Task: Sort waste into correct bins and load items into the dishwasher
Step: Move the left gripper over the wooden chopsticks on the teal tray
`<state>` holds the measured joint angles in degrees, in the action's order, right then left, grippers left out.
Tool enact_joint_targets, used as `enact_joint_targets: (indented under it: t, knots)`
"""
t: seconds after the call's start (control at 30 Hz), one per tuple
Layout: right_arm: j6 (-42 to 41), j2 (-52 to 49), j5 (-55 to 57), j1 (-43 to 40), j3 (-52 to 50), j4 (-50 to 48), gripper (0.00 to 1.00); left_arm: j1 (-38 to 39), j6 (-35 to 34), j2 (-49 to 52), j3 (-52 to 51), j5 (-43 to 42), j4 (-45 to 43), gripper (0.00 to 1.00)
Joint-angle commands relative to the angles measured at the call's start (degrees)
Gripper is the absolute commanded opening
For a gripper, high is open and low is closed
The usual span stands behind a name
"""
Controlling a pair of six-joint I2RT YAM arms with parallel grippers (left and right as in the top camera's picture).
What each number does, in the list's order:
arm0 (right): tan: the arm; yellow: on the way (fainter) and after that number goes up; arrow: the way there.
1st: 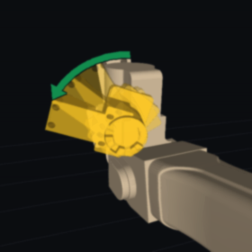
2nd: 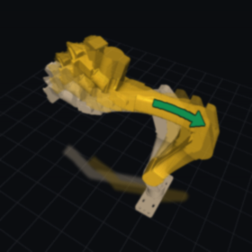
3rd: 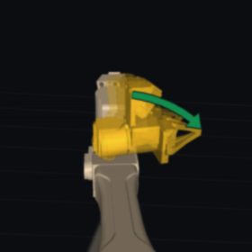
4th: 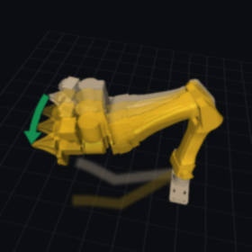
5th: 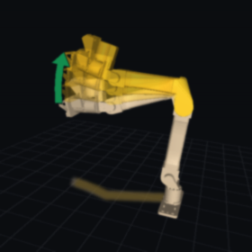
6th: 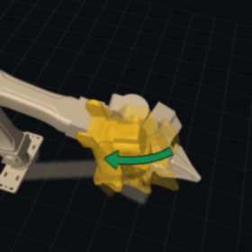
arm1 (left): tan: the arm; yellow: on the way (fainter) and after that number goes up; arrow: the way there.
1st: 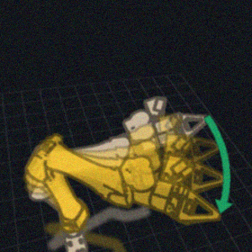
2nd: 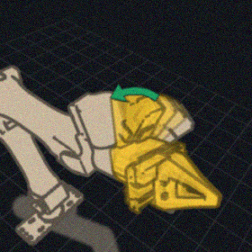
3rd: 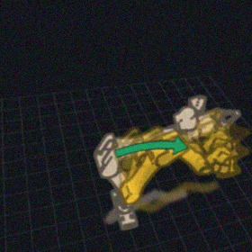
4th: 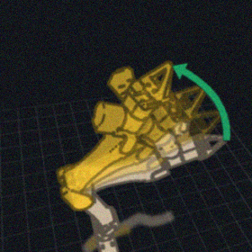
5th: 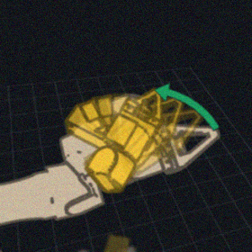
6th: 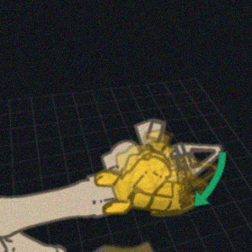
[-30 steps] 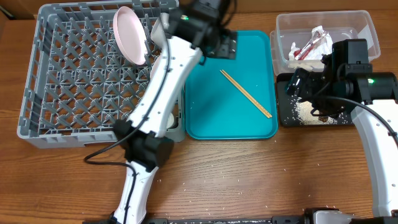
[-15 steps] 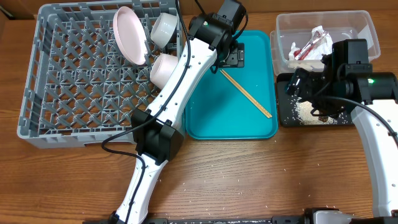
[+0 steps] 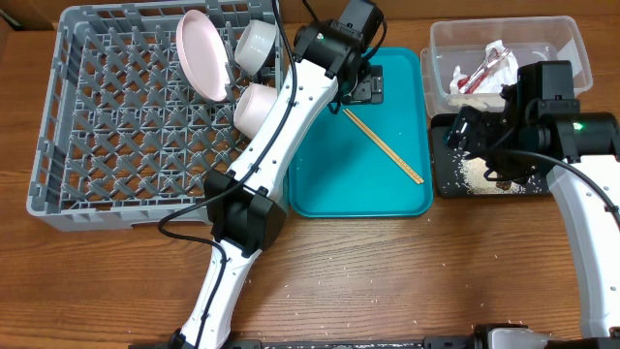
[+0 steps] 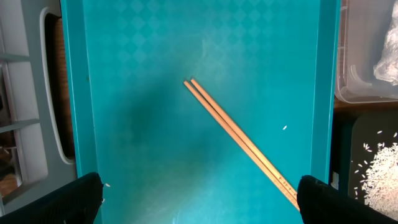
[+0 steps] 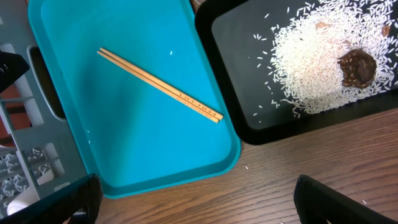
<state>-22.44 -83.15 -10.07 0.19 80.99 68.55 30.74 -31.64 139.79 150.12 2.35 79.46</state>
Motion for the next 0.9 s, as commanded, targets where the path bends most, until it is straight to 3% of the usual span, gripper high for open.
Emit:
enact_joint_targets:
  t: [0.0, 0.3, 0.5, 0.73, 0.87]
  knots:
    - [0.2, 0.1, 0.6, 0.2, 0.0, -0.3, 1.0, 0.1, -1.2, 0.6, 0.0, 0.4, -0.3, 0.99]
    - [0.2, 0.1, 0.6, 0.2, 0.0, -0.3, 1.0, 0.6, -8.3, 3.4, 0.0, 0.8, -2.8, 0.95]
    - [0.2, 0.1, 0.6, 0.2, 0.0, -0.3, 1.0, 2.1, -9.3, 5.9, 0.0, 1.0, -3.6, 0.92]
    - [0.2, 0.1, 0.6, 0.2, 0.0, -0.3, 1.0, 4.9, -9.8, 8.6, 0.0, 1.3, -6.8, 0.78]
    - [0.2, 0.1, 0.6, 0.2, 0.0, -0.3, 1.0, 6.8, -10.8, 10.5, 0.0, 5.6, -7.1, 0.75]
